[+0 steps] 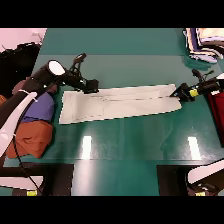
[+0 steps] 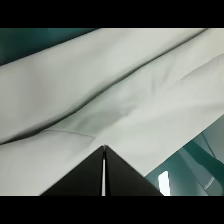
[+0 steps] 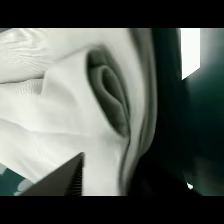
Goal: Fold the shirts.
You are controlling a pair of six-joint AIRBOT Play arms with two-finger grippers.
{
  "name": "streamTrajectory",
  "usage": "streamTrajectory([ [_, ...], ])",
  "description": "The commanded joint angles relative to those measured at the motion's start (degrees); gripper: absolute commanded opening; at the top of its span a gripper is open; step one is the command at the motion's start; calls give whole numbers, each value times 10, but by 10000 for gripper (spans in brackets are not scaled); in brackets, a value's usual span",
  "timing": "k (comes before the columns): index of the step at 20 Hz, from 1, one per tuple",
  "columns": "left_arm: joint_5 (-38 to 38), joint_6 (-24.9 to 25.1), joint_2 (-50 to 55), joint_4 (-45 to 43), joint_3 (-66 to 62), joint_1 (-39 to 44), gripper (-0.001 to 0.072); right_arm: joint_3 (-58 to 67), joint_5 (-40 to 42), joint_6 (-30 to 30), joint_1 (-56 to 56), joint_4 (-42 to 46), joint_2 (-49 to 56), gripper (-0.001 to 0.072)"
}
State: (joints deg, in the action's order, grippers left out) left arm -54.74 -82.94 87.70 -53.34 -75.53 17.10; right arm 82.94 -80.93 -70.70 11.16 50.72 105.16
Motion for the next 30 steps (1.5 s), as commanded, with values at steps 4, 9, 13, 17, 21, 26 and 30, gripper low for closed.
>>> streamTrajectory([
  [4,48,-24,63,3,-20,68,21,24,-25,13,-32,-16,-27,16],
  [9,31,-26,155,18,-117,105,21,24,-35,12,-54,-121,-142,16],
  [13,17,-26,203,19,-169,131,21,24,-15,9,-101,-167,-214,16],
  [17,1,-26,214,9,-170,133,21,24,0,-5,-139,-168,-255,16],
  [21,-18,-26,214,-9,-173,132,21,39,14,-11,-163,-166,-270,15],
  [26,-43,-26,213,-39,-196,129,21,121,3,-27,-198,-162,-254,15],
  [30,-92,-26,205,-54,-237,103,21,184,-1,-28,-258,-163,-211,16],
])
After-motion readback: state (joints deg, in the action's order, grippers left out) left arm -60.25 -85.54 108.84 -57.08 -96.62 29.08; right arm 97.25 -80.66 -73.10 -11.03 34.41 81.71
